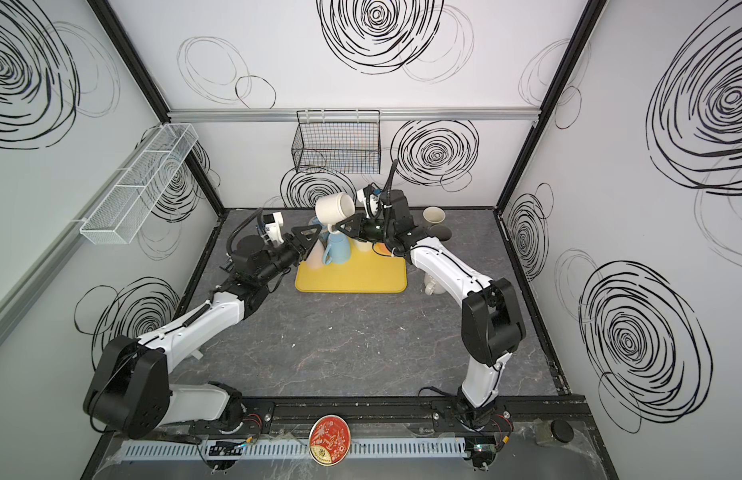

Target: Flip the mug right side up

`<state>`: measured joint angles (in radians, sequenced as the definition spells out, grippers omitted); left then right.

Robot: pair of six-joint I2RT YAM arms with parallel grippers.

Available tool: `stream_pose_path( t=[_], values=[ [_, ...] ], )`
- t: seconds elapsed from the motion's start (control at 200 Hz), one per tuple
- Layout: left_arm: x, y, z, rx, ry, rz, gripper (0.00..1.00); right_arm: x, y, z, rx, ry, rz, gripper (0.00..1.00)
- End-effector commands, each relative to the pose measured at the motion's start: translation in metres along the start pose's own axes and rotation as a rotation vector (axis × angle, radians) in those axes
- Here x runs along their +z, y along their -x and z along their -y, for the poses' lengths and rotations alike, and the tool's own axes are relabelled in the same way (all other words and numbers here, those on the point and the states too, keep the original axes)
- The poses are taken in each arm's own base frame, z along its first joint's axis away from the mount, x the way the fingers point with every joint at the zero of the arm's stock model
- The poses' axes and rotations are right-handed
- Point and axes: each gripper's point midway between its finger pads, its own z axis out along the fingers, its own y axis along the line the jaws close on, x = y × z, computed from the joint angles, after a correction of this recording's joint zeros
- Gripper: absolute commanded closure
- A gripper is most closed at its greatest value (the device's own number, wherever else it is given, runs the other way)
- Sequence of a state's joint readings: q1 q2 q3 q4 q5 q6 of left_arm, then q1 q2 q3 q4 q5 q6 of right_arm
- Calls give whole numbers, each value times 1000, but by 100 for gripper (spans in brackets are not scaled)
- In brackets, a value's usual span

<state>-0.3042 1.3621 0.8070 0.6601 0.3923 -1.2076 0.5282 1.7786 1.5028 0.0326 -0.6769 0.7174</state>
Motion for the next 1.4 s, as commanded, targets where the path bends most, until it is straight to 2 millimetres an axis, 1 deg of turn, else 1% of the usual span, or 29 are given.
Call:
stream_pose_path(
  t=[0.0, 0.12, 0.18, 0.25, 0.43, 0.55, 0.645, 0.7, 0.796, 0.836, 0.931, 0.956, 1.051, 1.096, 1.146, 1.271, 1.391],
  values=[
    [1, 11, 31, -51, -155, 7, 45, -18, 30, -74, -139, 206, 80, 100],
    [7, 14, 37, -71, -176, -16, 50, -19, 31, -83, -143, 233, 73, 100],
    [8, 16, 37, -78, -176, -14, 51, -20, 32, -85, -142, 242, 75, 100],
    [10, 16, 33, -85, -168, -16, 52, -21, 33, -89, -140, 256, 75, 100],
    [16, 15, 38, -110, -210, -40, 54, -16, 30, -97, -134, 280, 54, 100],
    [21, 17, 52, -116, -262, -62, 56, -13, 28, -103, -129, 299, 45, 100],
    [21, 21, 63, -131, -315, -58, 60, -14, 29, -107, -128, 312, 48, 100],
    [21, 23, 69, -137, -345, -56, 65, -14, 29, -109, -127, 314, 47, 100],
    [19, 25, 81, -146, -400, -64, 75, -14, 29, -108, -121, 313, 43, 100],
    [18, 26, 85, -146, -423, -64, 80, -14, 28, -108, -119, 313, 41, 100],
    [14, 27, 92, -147, -462, -66, 98, -13, 27, -105, -107, 298, 33, 100],
    [13, 28, 93, -148, -468, -65, 100, -14, 27, -105, -106, 294, 34, 100],
    [9, 29, 94, -150, -482, -56, 100, -18, 29, -103, -111, 265, 49, 80],
    [6, 31, 95, -146, -487, -49, 100, -21, 31, -103, -120, 247, 59, 68],
    [4, 31, 96, -142, -491, -48, 100, -25, 33, -102, -129, 221, 70, 61],
    [1, 31, 96, -133, -499, -44, 100, -39, 43, -93, -124, 148, 117, 54],
    [0, 28, 95, -123, -498, -54, 100, -58, 55, -88, -128, 102, 197, 53]
  ],
)
